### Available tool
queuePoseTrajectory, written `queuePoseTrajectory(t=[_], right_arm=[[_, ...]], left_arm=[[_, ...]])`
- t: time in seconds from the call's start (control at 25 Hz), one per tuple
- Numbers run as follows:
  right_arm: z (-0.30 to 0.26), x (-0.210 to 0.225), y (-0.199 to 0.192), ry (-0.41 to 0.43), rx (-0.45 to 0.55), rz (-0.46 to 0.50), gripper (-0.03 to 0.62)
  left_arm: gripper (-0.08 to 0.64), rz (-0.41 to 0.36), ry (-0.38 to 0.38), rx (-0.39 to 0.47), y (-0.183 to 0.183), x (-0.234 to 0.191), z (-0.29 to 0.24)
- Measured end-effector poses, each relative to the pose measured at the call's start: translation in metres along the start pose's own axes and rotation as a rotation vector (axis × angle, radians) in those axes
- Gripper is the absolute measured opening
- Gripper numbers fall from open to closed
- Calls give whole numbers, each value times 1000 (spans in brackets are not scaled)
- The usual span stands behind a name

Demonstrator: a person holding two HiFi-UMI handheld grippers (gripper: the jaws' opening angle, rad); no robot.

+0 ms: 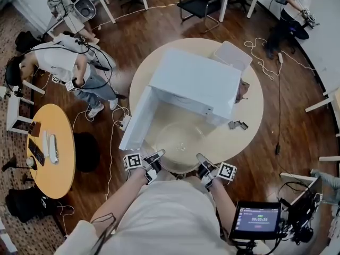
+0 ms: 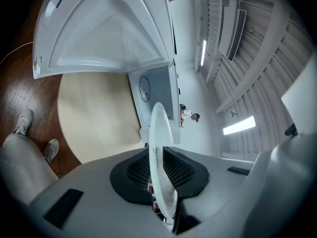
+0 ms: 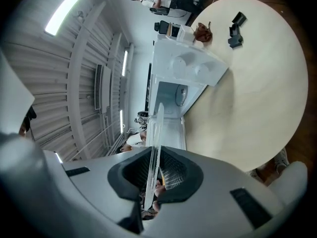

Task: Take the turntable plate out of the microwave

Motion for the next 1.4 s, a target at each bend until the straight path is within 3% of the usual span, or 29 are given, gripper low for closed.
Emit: queuePoseTrajectory(t=[0.2, 0.48, 1.4], right_arm=[[4, 24, -4, -60, 7, -72, 34], [1, 38, -5, -55, 10, -133, 34], [-11, 90, -8, -157, -57, -194, 34]], left_arm=[[48, 5, 52, 0, 2, -15, -3], [48, 20, 62, 3, 4, -28, -9], [52, 74, 130, -4, 9, -81, -18]])
Point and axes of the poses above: the fingertips, and each gripper's own axes: z backward along the fingers, x to its right, y out of its top, the point moved 3 cm from there along z, backward along the fingers, and after that the axes turned 14 degrees about -x, right-handed, at the moved point
